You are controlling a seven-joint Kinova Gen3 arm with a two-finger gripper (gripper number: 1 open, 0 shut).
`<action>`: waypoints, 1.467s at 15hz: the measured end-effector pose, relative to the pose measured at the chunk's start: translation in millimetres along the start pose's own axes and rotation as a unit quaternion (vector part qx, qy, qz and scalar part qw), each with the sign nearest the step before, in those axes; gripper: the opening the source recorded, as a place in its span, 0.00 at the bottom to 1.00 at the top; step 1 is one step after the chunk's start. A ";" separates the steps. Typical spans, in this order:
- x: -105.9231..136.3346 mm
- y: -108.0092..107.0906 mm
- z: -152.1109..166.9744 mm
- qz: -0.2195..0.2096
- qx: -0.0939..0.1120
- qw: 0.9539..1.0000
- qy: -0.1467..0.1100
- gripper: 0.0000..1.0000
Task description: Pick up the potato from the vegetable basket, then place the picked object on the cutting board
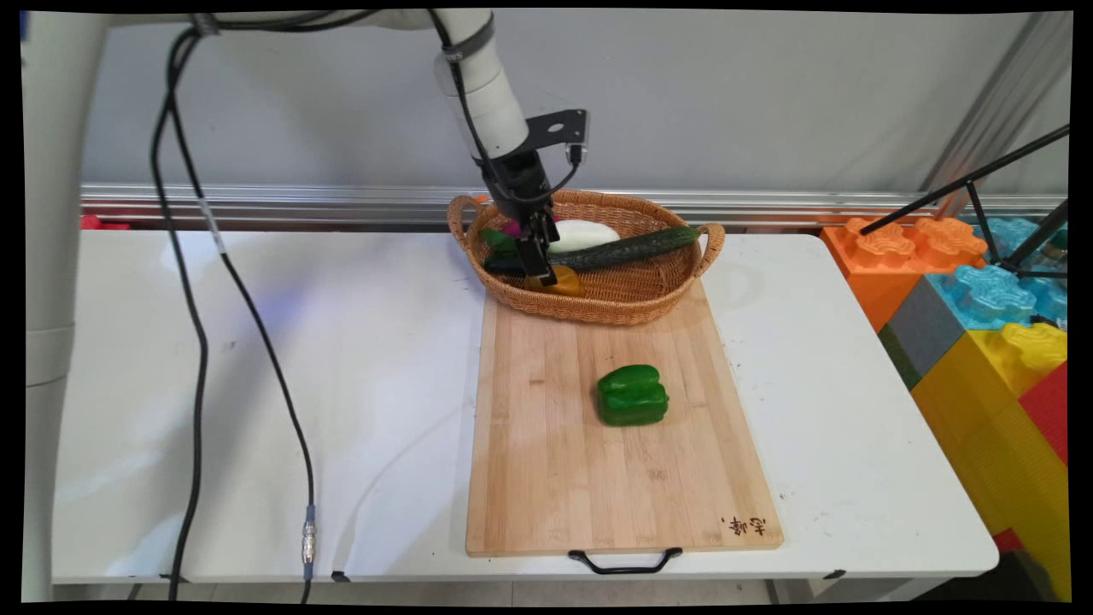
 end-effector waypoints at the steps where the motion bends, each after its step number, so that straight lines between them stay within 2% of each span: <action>1: 1.7 -4.1 3.3 0.000 -0.002 1.000 -0.001 1.00; 7: 4.4 -22.9 19.3 -0.004 -0.020 1.000 -0.013 1.00; 17: 7.6 -31.9 29.4 0.005 -0.057 0.998 -0.029 1.00; 18: 8.4 -32.8 30.2 0.007 -0.059 0.998 -0.030 0.00; 22: 9.4 -35.3 32.0 0.011 -0.062 0.997 -0.032 0.00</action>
